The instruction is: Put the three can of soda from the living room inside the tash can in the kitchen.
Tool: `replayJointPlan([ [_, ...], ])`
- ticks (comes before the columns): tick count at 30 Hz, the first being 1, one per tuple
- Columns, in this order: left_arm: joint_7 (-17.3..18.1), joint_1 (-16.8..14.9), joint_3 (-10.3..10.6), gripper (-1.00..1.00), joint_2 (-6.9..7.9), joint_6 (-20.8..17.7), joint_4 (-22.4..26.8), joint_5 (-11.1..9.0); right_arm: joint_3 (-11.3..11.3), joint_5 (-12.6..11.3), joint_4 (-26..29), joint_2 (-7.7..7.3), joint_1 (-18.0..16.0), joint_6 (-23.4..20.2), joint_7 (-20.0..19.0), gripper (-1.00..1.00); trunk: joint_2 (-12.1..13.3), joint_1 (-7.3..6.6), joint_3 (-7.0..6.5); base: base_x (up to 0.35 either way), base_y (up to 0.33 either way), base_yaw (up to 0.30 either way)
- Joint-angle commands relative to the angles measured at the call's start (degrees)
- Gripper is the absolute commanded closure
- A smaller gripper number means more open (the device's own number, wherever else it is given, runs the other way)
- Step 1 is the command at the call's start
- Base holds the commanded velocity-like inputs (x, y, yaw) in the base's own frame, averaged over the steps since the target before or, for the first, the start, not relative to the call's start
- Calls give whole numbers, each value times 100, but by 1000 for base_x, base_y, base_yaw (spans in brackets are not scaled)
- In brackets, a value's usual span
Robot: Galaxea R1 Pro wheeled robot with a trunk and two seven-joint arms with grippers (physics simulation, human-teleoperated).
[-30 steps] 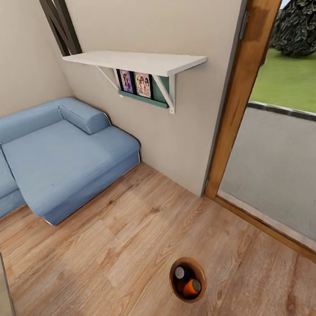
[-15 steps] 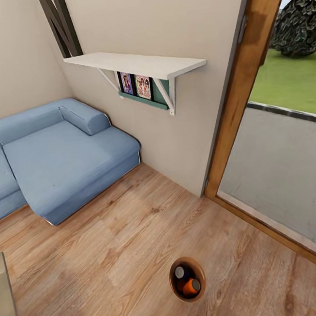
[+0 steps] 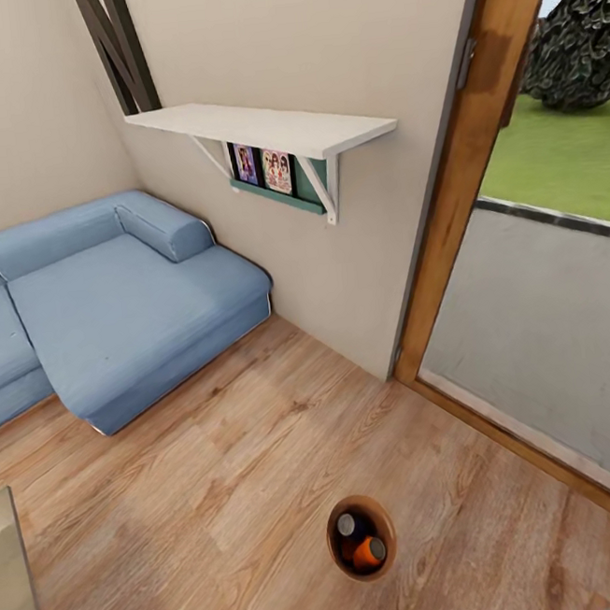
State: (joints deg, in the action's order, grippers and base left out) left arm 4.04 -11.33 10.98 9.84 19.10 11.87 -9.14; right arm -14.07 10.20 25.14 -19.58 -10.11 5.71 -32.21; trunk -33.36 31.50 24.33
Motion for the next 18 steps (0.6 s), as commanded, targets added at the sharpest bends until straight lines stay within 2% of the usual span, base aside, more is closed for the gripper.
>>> replayJointPlan([
  [1, 0, 0, 0, -100, 0, -1, 0, 0, 0, 0, 0, 2, 3, 0, -2, -100, 42, -22, -19, 0, 0, 0],
  [8, 0, 1, 0, -100, 0, -1, 0, 0, 0, 0, 0, 12, 1, 0, -2, -100, 323, -176, -144, 0, 0, 0],
  [18, 0, 2, 0, -100, 0, -2, -2, 0, 6, 31, 0, 106, 3, 0, 3, -100, 724, -396, -324, 0, 0, 0],
])
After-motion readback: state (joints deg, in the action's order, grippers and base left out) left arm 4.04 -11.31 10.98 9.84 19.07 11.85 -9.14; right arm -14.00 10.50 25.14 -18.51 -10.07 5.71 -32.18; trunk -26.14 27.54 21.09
